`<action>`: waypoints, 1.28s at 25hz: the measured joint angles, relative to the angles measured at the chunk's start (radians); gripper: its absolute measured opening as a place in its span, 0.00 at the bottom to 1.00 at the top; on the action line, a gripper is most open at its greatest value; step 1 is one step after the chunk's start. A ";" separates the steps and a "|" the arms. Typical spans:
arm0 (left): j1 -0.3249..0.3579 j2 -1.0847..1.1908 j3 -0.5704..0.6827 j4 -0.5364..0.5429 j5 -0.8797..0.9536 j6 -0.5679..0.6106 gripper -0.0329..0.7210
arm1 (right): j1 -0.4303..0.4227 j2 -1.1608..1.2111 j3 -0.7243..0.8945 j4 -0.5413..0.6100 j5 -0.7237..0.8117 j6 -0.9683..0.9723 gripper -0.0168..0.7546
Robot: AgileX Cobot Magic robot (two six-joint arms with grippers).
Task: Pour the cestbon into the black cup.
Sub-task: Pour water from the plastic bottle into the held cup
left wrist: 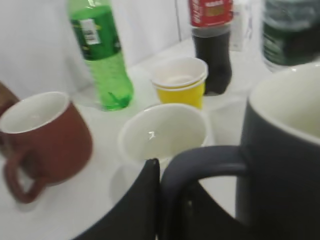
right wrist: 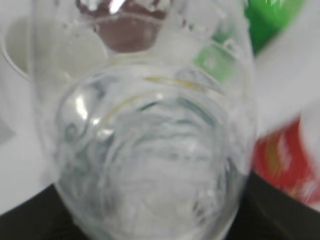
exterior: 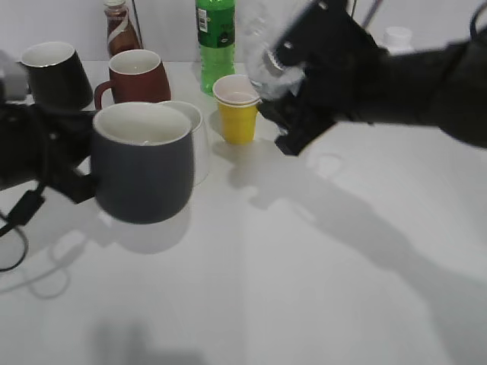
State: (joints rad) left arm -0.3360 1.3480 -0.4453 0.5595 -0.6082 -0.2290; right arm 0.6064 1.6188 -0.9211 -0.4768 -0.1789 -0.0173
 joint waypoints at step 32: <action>-0.146 -0.032 -0.199 -0.064 0.353 -0.001 0.09 | 0.123 0.007 -0.257 -0.891 0.376 -0.121 0.59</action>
State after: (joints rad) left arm -0.4816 1.3158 -0.6438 0.4958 -0.2551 -0.2301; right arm 0.7293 1.6256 -1.1780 -1.3673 0.1972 -0.1387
